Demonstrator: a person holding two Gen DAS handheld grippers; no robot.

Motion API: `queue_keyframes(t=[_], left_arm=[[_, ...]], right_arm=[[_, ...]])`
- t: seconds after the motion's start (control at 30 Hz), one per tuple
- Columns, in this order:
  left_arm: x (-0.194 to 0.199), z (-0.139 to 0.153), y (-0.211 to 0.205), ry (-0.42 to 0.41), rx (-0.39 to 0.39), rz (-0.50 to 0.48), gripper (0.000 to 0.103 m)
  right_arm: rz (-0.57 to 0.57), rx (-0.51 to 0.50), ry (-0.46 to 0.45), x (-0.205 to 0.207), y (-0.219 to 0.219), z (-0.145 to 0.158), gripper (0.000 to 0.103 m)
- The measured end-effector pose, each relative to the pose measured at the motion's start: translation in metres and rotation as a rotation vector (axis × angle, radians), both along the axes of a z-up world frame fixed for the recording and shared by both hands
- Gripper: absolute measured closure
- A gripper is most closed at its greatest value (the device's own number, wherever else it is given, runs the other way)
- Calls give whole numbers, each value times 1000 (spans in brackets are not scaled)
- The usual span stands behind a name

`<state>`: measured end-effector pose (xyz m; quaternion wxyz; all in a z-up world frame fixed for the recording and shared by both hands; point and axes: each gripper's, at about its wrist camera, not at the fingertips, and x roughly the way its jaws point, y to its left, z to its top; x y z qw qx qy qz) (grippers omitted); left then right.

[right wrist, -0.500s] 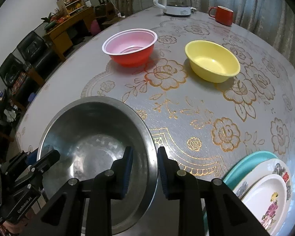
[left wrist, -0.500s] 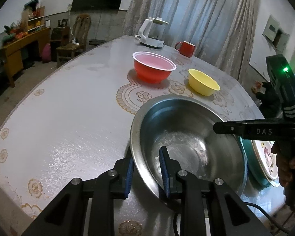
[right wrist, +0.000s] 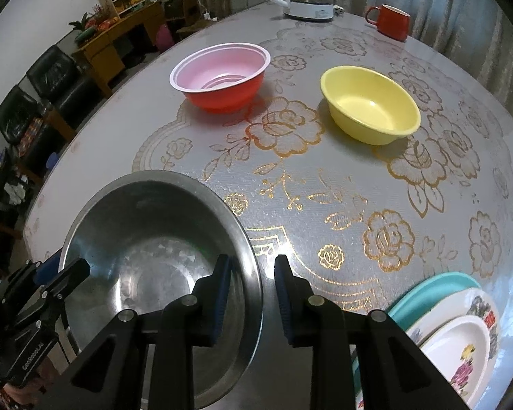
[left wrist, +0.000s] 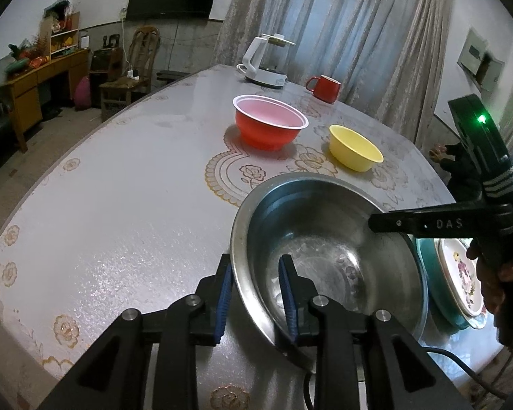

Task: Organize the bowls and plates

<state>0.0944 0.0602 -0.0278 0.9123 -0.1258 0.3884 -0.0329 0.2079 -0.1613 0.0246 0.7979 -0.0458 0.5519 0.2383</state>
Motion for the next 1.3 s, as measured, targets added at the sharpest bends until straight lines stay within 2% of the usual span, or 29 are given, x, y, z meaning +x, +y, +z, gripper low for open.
queue_keyframes(t=[0.73,0.97,1.17,1.3], left_arm=[[15,3,3,18,25,12,75],[21,10,8,7,31,26,75],[29,18,14,-5,19,43,60],[36,22,14,-3,23,47,59]], right_arm=[[27,39,49,22,7,4,77],[-6,40,21,34,-6,14,77],[-65,26,33,51,-28,7,77],[-132,48,43,64,-47,3,77]])
